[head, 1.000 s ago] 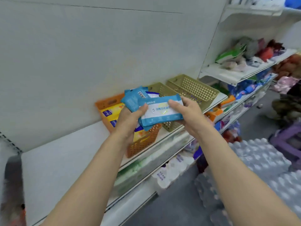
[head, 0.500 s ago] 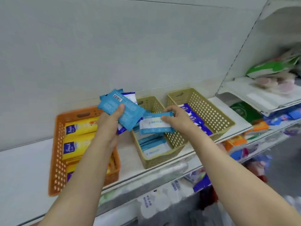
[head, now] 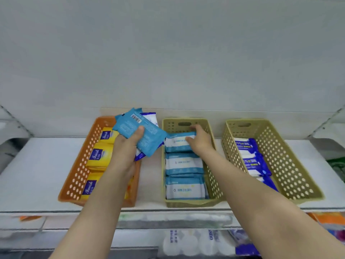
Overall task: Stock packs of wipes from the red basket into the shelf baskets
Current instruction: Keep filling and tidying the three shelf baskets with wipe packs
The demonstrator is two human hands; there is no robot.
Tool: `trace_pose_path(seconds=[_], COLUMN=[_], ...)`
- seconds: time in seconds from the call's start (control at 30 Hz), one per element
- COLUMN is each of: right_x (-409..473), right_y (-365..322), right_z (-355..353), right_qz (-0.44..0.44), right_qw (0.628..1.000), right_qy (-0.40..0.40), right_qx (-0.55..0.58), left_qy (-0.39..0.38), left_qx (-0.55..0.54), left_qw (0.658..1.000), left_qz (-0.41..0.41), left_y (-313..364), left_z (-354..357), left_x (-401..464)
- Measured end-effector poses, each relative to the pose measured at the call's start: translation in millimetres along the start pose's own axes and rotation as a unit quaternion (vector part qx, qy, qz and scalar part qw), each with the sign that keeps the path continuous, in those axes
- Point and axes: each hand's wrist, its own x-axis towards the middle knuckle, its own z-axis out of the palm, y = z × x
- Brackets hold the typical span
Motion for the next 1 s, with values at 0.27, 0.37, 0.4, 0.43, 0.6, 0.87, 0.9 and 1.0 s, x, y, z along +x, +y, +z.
trace_pose_path(seconds=[0.27, 0.37, 0.4, 0.43, 0.6, 0.87, 0.9, 1.0], right_x=[7, 5, -1, -6, -30, -21, -21, -23], right_y=[11, -17, -32, -46, -76, -64, -66, -67], right_z=[25, 12, 6, 1, -5, -22, -24, -34], right_qz=[-0.123, -0.074, -0.043, -0.015, -0.031, 0.007, -0.003, -0.02], right_qw=[0.971, 0.997, 0.994, 0.975, 0.926, 0.92, 0.925, 0.935], right_qy=[0.016, 0.032, 0.02, -0.016, -0.154, -0.075, -0.063, -0.051], right_qx=[-0.205, -0.016, 0.102, 0.22, 0.343, 0.384, 0.375, 0.349], left_qy=[-0.025, -0.044, -0.05, -0.054, -0.075, -0.081, -0.071, -0.041], left_qx=[0.001, 0.01, 0.015, 0.017, 0.037, 0.053, 0.06, 0.065], left_qw=[0.999, 0.999, 0.998, 0.998, 0.996, 0.995, 0.996, 0.997], left_qz=[-0.021, -0.027, -0.025, -0.024, -0.016, -0.013, -0.004, 0.005], left_y=[0, 2, 2, 2, 0, -5, -4, -3], left_z=[-2, -1, 0, 0, 5, 21, 26, 39], left_x=[13, 19, 20, 23, 30, 35, 35, 31])
